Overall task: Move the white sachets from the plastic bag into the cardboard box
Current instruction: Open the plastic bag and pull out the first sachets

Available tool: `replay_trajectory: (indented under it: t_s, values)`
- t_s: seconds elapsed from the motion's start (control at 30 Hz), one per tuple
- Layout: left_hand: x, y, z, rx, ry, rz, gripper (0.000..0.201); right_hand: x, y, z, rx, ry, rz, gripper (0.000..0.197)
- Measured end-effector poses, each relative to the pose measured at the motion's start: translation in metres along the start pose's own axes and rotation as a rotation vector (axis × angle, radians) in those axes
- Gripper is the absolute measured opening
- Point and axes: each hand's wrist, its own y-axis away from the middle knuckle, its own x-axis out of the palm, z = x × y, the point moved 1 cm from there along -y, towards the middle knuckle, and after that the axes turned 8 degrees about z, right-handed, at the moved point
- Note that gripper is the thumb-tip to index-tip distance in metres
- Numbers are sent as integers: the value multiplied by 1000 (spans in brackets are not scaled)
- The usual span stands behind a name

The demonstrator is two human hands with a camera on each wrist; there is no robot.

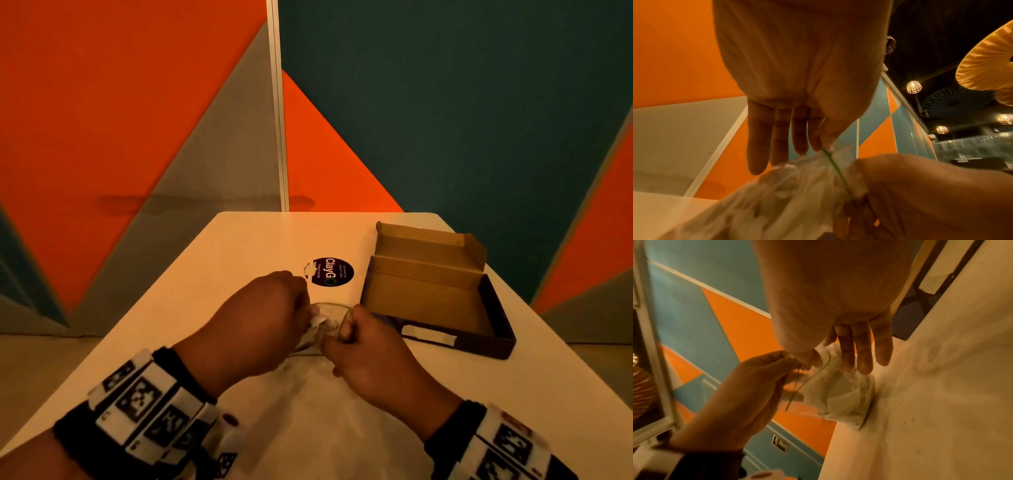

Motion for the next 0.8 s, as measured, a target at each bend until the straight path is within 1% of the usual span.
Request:
replay_trajectory:
  t_s: [0.1,0.17,0.2,0.27,0.3,0.37,0.43,0.53,0.63,0.67,0.73,0.8]
  values:
    - [1,-1,-4,-4,23,-81,18,3,13,8,-148,215,-118,28]
    - [-2,-3,-3,-22,56,-124,11,8,18,12,-258,364,-143,24]
    - [-3,-3,-2,-19,81,-135,11,10,17,12,-295,410,-148,20]
    - [-3,-3,-3,14,76,-112,19,9,10,9,-286,397,-158,17]
    - [-3,-2,-4,28,45,-85,19,7,6,7,-263,375,-154,20]
    - [-2,-1,-6,50,-42,-18,25,4,2,4,-232,371,-107,33]
    - [-1,3,-6,91,-137,42,33,2,2,4,-238,385,-56,45]
    - [2,11,-9,153,-292,105,38,0,5,5,-267,409,6,55]
    - [1,13,-8,115,-416,148,56,-2,4,4,-263,504,77,72]
    - [0,12,-8,112,-437,148,58,-3,2,4,-269,529,91,74]
    - [-1,10,-7,169,-397,152,57,-5,-1,5,-290,564,117,69]
    - [-6,9,-3,238,-207,199,60,-10,-5,3,-293,563,142,59]
